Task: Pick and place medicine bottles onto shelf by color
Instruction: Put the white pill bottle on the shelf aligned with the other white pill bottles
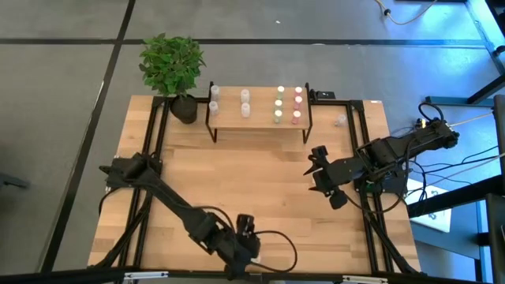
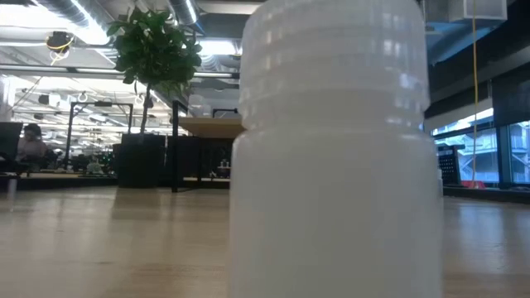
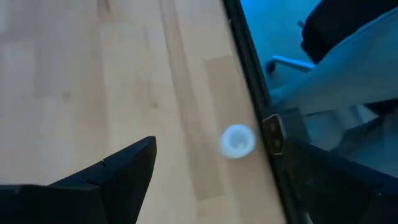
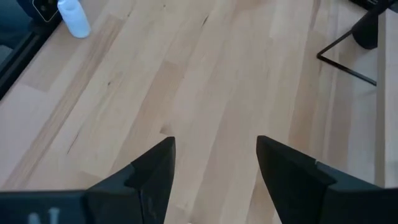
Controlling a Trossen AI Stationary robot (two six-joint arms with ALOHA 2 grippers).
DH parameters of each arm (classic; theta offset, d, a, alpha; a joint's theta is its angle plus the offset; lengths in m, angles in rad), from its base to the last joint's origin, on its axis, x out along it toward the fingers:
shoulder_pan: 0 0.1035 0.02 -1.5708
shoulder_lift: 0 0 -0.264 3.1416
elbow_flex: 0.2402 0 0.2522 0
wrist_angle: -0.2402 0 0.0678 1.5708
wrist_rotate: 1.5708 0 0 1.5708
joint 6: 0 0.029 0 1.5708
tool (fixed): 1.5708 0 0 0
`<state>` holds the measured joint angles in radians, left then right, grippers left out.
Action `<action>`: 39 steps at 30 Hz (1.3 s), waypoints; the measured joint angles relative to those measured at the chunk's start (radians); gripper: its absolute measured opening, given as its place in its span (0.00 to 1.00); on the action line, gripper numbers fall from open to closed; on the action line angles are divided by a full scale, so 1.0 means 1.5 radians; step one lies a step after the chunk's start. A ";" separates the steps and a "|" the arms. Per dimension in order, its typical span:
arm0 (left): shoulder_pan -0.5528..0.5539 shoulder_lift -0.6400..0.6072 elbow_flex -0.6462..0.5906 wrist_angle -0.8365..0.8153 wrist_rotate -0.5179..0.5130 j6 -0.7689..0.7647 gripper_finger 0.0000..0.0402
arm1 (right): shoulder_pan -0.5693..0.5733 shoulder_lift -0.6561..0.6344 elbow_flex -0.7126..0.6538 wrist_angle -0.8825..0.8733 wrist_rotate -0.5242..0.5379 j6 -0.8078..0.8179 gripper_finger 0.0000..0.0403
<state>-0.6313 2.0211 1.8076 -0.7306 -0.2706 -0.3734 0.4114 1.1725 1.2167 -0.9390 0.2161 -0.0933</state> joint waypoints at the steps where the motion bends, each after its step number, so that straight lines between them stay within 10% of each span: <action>1: -0.001 0.007 0.000 0.007 0.005 -0.016 0.86 | 0.000 0.000 0.000 0.000 0.000 0.004 0.56; 10: -0.004 0.070 0.000 0.057 0.002 -0.063 0.86 | 0.000 0.000 0.000 -0.002 -0.009 0.076 0.56; 20: -0.012 0.076 0.000 0.066 -0.005 -0.112 0.86 | -0.001 0.000 0.000 0.006 -0.214 -0.048 0.56; 39: -0.022 0.098 0.001 0.061 -0.040 -0.117 0.86 | -0.001 -0.001 0.000 0.010 -0.222 -0.029 0.56</action>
<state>-0.6643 2.1685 1.8091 -0.6384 -0.3302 -0.5485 0.4107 1.1717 1.2167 -0.9245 -0.1173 -0.1371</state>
